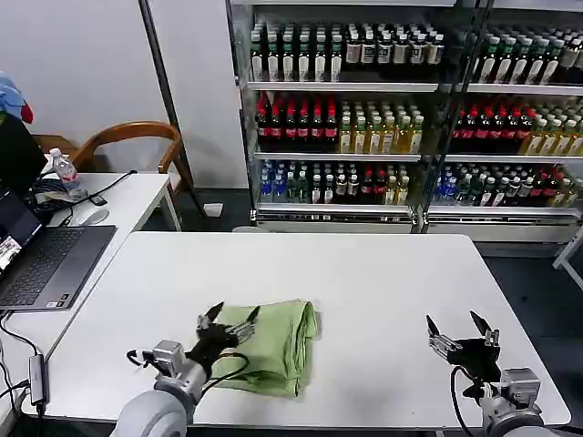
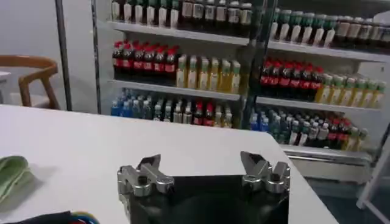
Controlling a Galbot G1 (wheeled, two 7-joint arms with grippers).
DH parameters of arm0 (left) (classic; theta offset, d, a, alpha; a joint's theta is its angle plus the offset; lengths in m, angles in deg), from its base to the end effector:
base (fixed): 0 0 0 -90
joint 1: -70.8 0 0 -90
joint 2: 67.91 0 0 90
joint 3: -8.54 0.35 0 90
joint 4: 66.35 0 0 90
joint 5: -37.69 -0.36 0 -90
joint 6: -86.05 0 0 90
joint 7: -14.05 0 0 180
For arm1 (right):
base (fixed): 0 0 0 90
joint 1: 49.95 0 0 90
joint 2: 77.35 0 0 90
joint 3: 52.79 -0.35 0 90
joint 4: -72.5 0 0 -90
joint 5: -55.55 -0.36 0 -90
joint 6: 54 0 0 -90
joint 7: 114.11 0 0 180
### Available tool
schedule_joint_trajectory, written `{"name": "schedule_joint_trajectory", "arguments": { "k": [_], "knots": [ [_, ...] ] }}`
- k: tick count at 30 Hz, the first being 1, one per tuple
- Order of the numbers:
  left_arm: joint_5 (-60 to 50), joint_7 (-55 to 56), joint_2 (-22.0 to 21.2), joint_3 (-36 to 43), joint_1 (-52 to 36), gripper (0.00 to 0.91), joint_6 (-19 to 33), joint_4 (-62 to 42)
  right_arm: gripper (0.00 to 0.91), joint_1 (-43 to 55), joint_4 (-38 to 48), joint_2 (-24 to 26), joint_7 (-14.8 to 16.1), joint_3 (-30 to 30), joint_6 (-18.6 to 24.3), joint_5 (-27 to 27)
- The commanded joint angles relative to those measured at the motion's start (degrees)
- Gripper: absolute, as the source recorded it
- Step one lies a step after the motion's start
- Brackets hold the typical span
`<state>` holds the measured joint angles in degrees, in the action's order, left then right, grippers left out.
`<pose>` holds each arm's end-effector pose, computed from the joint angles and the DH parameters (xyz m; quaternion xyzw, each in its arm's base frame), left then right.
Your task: Fold and organize the clothes.
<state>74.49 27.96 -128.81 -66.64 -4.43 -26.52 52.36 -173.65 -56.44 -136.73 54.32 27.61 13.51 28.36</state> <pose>0.2457 0.0155 -0.2654 -0.1277 -0.9730 0.0582 0.1835 0.1838 -0.1032 -0.2220 -0.0030 -0.9873 0.0618 0.1462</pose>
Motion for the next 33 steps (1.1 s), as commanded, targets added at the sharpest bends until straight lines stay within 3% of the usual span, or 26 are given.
{"name": "schedule_joint_trajectory", "arguments": {
  "k": [1,16,17,18,19,33],
  "knots": [
    [-1.43,8.36,0.50,-5.11,3.21,0.907,-3.85,-7.24,0.907,0.48,-0.26,0.24,-0.05,0.13,-0.03,0.07],
    [-3.10,8.75,-1.59,-3.97,2.70,0.907,-5.33,-8.43,0.907,0.01,-0.74,0.49,0.06,-0.53,-0.19,-0.11],
    [-2.94,8.29,-1.78,-3.95,2.62,0.403,-3.15,-8.88,0.907,0.05,-0.73,0.48,0.06,-0.53,-0.19,-0.10],
    [-3.17,7.60,-1.79,-3.88,2.74,0.121,-1.98,-9.16,0.907,0.13,-0.60,0.43,0.07,-0.50,-0.18,-0.08],
    [-3.82,7.11,-1.78,-3.72,2.93,0.040,-1.82,-9.13,0.907,0.13,-0.52,0.40,0.08,-0.47,-0.17,-0.07],
    [-2.99,6.02,-2.53,-0.80,5.21,0.050,-0.97,-5.55,0.907,0.19,-0.06,0.05,0.12,-0.18,-0.18,0.04]
  ]
}}
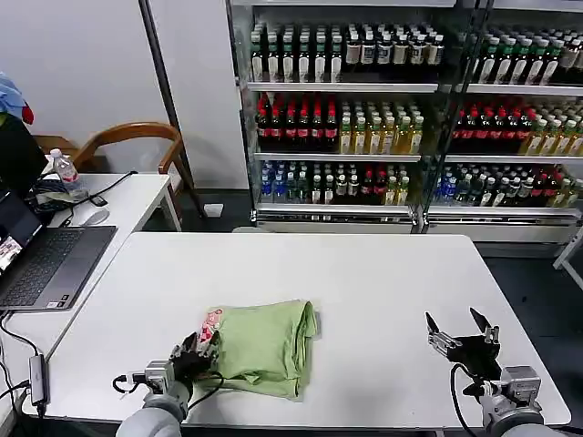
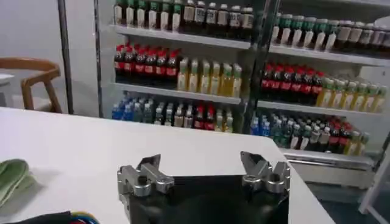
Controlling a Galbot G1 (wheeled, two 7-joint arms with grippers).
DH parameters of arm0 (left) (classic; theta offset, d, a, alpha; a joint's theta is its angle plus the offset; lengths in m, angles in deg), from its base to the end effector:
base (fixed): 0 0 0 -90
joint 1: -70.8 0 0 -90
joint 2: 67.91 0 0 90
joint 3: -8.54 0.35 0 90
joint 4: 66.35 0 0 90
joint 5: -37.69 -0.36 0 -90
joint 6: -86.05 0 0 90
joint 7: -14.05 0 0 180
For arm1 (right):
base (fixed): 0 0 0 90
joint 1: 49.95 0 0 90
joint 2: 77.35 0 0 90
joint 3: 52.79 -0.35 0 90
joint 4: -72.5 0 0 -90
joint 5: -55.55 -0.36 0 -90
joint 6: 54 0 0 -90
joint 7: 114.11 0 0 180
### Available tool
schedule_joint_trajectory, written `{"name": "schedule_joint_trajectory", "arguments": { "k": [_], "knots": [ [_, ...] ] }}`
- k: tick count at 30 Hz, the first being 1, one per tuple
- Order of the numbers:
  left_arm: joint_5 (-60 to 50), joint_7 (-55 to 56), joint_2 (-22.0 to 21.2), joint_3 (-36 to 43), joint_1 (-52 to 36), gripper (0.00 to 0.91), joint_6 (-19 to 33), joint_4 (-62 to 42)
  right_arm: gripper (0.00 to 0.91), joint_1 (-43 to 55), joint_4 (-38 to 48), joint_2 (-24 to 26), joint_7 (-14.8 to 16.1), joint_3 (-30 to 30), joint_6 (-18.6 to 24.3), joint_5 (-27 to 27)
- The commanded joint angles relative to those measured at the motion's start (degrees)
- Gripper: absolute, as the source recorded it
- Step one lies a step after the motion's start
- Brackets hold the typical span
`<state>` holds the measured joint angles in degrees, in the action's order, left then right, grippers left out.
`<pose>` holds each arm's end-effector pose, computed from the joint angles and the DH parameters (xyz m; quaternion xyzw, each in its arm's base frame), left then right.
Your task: Fold and organize the clothes.
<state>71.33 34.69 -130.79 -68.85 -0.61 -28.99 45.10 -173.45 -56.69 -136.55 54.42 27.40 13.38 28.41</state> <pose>0.2373 0.0344 -0.3201 -0.0186 -0.9620 0.0169 0.2718 0.1846 -0.1036 -0.2192 -0.0022 -0.9877 0.0643 0.1428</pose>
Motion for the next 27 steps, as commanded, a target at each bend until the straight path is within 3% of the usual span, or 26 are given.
{"name": "schedule_joint_trajectory", "arguments": {
  "k": [1,15,19,24,27],
  "knots": [
    [0.16,-0.82,-0.59,1.49,1.16,0.050,1.94,1.63,0.907,-0.06,0.24,-0.10,0.01,0.03,-0.04,-0.01],
    [0.80,-3.40,1.47,-2.89,0.36,0.040,0.40,3.22,0.907,0.15,-0.05,-0.28,-0.03,0.33,-0.10,0.39],
    [4.88,-6.45,3.44,-9.90,0.44,0.040,-0.92,6.93,0.907,0.41,0.08,-0.32,-0.13,0.56,-0.09,0.47],
    [11.78,-7.14,6.28,-19.23,0.44,0.040,-7.49,10.13,0.907,0.61,0.03,-0.11,-0.14,0.73,-0.08,0.52],
    [12.88,-7.40,7.65,-24.91,2.02,0.040,-8.00,11.54,0.907,0.95,0.19,-0.11,-0.16,1.10,-0.10,0.55]
  ]
}}
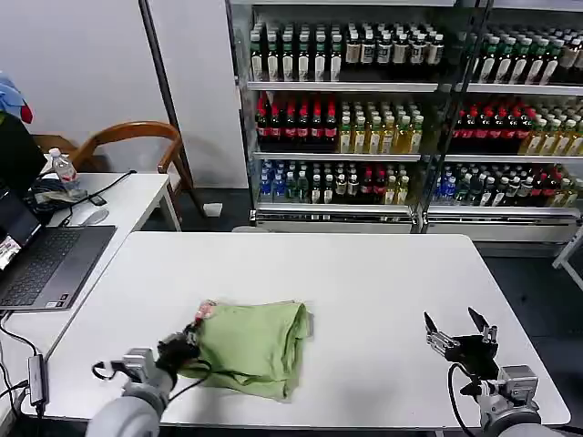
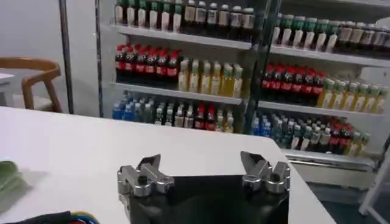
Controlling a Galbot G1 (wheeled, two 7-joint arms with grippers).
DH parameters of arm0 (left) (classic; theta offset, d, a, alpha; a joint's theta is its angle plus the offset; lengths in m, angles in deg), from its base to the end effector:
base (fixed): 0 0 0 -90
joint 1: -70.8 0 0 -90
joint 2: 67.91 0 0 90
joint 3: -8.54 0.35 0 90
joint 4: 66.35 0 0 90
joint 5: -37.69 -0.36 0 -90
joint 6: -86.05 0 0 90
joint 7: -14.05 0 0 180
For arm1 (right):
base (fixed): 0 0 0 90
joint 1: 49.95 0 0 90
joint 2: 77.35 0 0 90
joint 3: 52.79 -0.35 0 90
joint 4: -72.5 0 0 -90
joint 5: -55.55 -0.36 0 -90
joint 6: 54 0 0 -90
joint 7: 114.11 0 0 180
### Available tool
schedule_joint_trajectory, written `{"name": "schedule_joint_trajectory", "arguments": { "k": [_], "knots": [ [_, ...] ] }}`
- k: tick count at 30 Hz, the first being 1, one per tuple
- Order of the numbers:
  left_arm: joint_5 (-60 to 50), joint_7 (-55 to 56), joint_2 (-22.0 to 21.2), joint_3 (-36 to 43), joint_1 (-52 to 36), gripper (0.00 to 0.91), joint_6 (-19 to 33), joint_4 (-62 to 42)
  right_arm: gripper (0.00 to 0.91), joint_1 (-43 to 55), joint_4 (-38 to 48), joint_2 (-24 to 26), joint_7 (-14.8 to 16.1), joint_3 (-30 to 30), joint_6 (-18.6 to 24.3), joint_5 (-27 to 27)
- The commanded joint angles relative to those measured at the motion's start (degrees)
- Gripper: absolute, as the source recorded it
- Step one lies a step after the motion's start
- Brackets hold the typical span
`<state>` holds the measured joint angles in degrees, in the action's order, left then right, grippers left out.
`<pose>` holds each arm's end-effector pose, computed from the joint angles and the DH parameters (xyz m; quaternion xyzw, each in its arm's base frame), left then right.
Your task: Fold and organize the clothes.
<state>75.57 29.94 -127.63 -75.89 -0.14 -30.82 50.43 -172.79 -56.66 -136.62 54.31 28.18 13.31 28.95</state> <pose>0.2442 0.0678 -0.2726 -0.0397 -0.9712 0.0321 0.2327 0.1866 -0.1003 -0.2193 0.0005 -0.9879 0.0660 0.1400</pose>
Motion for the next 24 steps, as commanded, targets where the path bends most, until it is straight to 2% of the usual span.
{"name": "schedule_joint_trajectory", "arguments": {
  "k": [1,10,15,17,20,24],
  "knots": [
    [8.98,-2.62,4.61,-19.08,1.84,0.040,-6.20,6.39,0.907,0.36,0.20,-0.02,-0.06,0.41,-0.02,0.07],
    [12.84,-2.73,8.35,-31.85,8.31,0.040,-6.28,4.17,0.907,1.73,1.01,-0.68,-0.05,1.84,0.05,0.57],
    [17.08,-2.45,13.68,-41.36,10.96,0.040,-6.34,4.27,0.907,2.76,1.01,-1.14,-0.02,3.32,0.10,0.91],
    [18.42,-2.36,13.93,-42.35,11.03,0.040,-6.33,5.44,0.907,2.96,1.07,-1.26,-0.02,3.53,0.13,0.94],
    [17.97,-0.95,10.47,-36.46,8.81,0.040,-6.31,11.21,0.907,2.67,0.81,-1.60,-0.04,3.58,0.10,1.45],
    [4.57,-0.35,0.33,-7.70,5.00,0.050,-6.26,19.37,0.907,1.25,-0.11,-1.63,0.02,2.93,-0.01,2.12]
  ]
}}
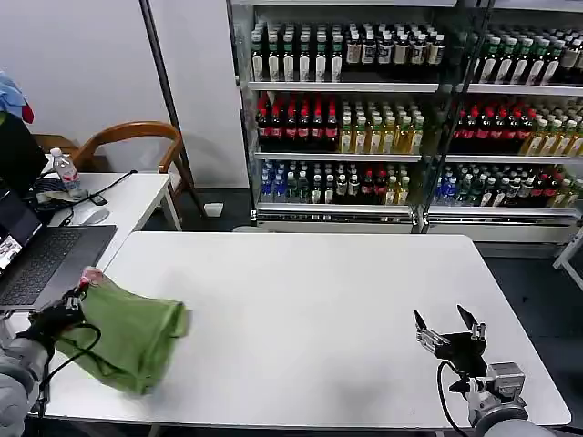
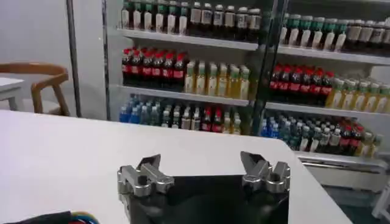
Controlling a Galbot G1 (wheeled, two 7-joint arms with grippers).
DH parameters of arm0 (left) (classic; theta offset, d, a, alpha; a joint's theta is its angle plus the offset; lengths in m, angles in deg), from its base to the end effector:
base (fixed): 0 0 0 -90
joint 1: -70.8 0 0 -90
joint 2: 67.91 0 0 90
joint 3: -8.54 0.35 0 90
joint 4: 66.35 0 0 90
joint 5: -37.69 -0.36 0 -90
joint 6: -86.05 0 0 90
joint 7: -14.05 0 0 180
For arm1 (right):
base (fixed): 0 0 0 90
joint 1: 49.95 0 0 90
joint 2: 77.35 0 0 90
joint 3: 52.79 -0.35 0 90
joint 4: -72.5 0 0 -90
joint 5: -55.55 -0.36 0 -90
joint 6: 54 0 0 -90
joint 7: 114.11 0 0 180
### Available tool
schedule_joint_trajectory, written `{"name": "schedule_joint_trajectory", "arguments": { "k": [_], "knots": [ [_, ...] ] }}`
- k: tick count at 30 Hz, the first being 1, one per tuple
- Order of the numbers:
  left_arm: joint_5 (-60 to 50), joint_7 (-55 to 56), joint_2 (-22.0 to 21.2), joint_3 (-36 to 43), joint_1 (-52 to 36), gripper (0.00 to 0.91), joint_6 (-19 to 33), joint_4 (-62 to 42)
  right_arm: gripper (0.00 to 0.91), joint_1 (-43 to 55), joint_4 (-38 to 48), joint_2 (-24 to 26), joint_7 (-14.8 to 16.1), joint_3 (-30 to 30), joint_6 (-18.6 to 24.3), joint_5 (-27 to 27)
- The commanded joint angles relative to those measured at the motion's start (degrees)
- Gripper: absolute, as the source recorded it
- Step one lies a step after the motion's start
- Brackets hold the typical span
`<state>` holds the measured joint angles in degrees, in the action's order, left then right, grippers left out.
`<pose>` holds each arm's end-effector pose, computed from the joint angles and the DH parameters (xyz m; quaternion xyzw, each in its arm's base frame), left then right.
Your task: Fold and organize the clothes.
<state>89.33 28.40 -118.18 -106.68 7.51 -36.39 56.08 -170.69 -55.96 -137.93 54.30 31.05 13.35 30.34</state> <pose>0.2285 0.1999 -0.1575 0.0730 -0.9826 0.0130 0.1701 0.1923 -0.0883 -0.2249 0.0095 -0.9889 0.0587 0.1359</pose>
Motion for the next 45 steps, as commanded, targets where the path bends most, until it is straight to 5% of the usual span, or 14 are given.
{"name": "schedule_joint_trajectory", "arguments": {
  "k": [1,4,8,36,37,38,45],
  "knots": [
    [-13.79,-0.03,-12.11,30.04,-3.08,0.050,-0.65,14.27,0.907,-1.10,-0.95,-0.45,0.02,-0.10,-0.07,0.72],
    [-23.36,-1.59,-16.78,44.19,-3.59,0.050,-0.59,13.56,0.907,-2.06,-1.08,-0.95,0.06,-0.61,0.09,1.36],
    [-25.78,-3.24,-20.01,50.70,-5.59,0.050,0.50,11.94,0.907,-3.06,-1.43,-1.59,0.14,-1.07,0.34,2.06],
    [-20.69,-2.58,-27.46,51.97,-21.23,0.050,6.35,-4.35,0.907,-1.67,-1.42,-0.52,-0.09,-2.69,0.37,2.19],
    [-20.91,-2.63,-27.46,52.34,-21.17,0.816,6.11,-4.30,0.907,-1.40,-1.31,-0.46,-0.26,-2.49,0.55,2.37],
    [-21.03,-2.76,-27.40,53.07,-20.85,0.907,6.19,-4.07,0.907,-0.64,-0.79,-0.32,-0.88,-2.04,0.85,2.52],
    [-22.90,-5.42,-27.07,53.70,-20.63,0.907,9.30,-4.93,0.907,5.83,1.98,-0.65,1.12,-0.25,1.67,2.25]
  ]
}}
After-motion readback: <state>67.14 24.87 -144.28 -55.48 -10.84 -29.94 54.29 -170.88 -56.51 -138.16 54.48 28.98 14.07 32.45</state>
